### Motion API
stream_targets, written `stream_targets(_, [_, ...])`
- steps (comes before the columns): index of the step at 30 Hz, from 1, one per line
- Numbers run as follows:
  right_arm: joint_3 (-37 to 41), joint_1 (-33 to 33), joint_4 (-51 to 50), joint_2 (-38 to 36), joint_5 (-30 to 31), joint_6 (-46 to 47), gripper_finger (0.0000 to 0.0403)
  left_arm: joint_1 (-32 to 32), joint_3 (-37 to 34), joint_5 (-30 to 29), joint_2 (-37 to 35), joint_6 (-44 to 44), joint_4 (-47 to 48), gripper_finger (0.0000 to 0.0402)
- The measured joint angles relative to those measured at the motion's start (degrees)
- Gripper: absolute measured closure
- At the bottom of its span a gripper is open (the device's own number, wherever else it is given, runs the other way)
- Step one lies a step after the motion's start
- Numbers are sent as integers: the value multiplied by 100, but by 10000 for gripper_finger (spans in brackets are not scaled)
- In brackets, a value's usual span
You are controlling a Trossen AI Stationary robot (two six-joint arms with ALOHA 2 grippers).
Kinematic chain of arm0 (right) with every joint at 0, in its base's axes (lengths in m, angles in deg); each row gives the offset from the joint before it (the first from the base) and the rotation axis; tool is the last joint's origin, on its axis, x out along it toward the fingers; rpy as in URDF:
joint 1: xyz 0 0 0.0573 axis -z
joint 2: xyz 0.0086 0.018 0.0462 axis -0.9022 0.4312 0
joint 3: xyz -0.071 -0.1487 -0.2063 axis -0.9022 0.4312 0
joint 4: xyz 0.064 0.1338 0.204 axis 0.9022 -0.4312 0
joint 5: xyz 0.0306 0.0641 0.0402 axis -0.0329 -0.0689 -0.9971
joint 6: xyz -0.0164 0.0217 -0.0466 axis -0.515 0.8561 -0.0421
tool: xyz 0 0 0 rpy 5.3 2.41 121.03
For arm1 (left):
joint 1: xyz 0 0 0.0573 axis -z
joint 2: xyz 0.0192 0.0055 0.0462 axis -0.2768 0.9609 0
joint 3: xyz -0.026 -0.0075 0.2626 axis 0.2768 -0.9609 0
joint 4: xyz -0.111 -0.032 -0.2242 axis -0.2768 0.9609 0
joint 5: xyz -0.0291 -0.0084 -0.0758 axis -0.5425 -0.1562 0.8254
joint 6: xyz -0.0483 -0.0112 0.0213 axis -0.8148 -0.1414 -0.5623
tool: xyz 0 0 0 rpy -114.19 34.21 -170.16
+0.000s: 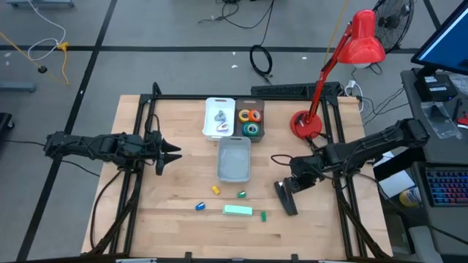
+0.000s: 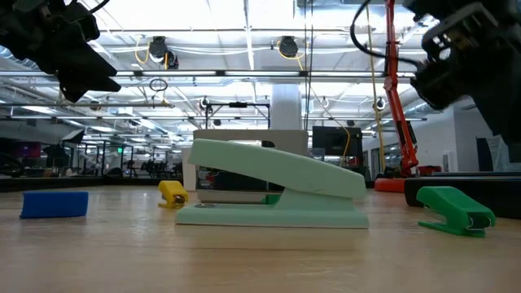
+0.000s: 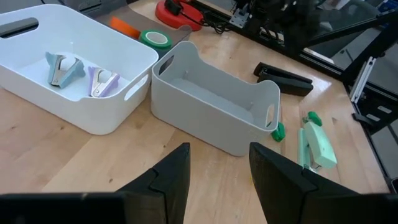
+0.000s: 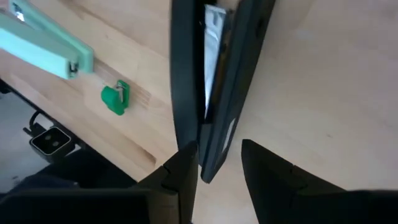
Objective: Pick and place Stapler, Stapler remover, tape
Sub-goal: Put the black stapler into the gray bin
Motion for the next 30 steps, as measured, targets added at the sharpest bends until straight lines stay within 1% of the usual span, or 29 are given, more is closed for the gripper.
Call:
stream_targets(3, [328, 0, 461, 0, -231, 255, 287, 0, 0, 0, -1, -4, -2, 236])
stream_targets(6, [538, 0, 820, 2, -255, 419, 287, 0, 0, 2, -1, -18, -4, 236])
stream_targets(14, [622, -16, 1179, 0, -253, 566, 287, 0, 0, 9, -1, -20, -7, 236])
stream_targets(20, [620, -100, 1087, 0, -198, 766, 287, 0, 0, 4, 0, 7, -2, 236])
stream_targets(22, [620, -101, 1051, 0, -77, 760, 287, 0, 0, 0, 0, 35, -2, 236])
stream_targets(30, [620, -96, 1048, 116, 62, 715, 287, 0, 0, -5, -1, 153, -9, 236])
